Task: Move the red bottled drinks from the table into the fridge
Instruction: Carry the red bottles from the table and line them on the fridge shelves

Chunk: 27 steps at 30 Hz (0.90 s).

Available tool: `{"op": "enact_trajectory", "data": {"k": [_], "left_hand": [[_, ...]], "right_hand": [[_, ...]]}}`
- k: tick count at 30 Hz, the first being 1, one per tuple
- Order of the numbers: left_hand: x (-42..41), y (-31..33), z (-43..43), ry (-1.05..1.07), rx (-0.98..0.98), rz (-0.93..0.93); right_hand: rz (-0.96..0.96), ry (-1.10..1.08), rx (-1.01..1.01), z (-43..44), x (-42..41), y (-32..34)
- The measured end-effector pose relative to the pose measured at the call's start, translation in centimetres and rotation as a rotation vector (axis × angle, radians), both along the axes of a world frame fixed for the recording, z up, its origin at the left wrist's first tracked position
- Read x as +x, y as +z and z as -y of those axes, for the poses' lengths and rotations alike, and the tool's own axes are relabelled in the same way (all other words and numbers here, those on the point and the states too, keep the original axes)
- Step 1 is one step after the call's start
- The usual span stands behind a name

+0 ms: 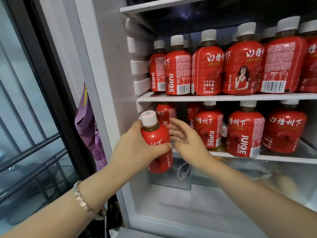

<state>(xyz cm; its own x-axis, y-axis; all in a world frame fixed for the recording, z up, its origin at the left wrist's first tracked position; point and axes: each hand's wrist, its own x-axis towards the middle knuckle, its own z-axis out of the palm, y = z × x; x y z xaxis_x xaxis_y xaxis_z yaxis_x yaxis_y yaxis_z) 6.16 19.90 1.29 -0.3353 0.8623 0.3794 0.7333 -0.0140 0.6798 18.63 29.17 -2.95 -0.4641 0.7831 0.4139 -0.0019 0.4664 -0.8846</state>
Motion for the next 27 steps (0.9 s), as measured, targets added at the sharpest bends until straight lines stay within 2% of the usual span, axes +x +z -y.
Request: {"op": "enact_trajectory", "data": {"k": [2,4,9,11,13,17,19,21,25,27], "left_hand": [[0.7,0.0,-0.8,-0.014,-0.011,0.034],[1.5,0.3,-1.9,-0.037,-0.018,0.043],[2.5,0.6,-4.1,-0.159,-0.036,0.06],[2.0,0.2,-4.6,-0.195,-0.04,0.062],[1.5,-0.2,-4.5,-0.249,0.014,0.139],[0.5,-1.4,-3.9,-0.207,0.193,0.203],[0.5,-2.3,-3.9,-0.171,0.195,0.264],[0.5,-3.2,-4.3,-0.144,0.149,0.328],[0.2,-4.7,-4.5,-0.145,0.103,0.265],[0.2,-4.9,-4.6,-0.15,0.139,0.239]], "right_hand": [[0.156,0.203,0.041,0.6,1.3,0.8],[0.318,0.233,0.08,0.6,1.7,1.4],[0.109,-0.105,0.141,-0.2,0.4,2.1],[0.103,-0.171,0.154,-0.4,0.0,1.6],[0.082,-0.17,0.127,-0.2,-0.1,1.6],[0.208,-0.13,0.122,-0.3,-0.7,3.1],[0.286,-0.139,0.118,-0.8,-1.5,3.7],[0.281,-0.2,0.094,-1.5,-2.0,3.6],[0.028,-0.364,-0.051,-2.9,-2.9,2.1],[-0.035,-0.435,-0.046,-3.5,-3.9,1.4]]}}
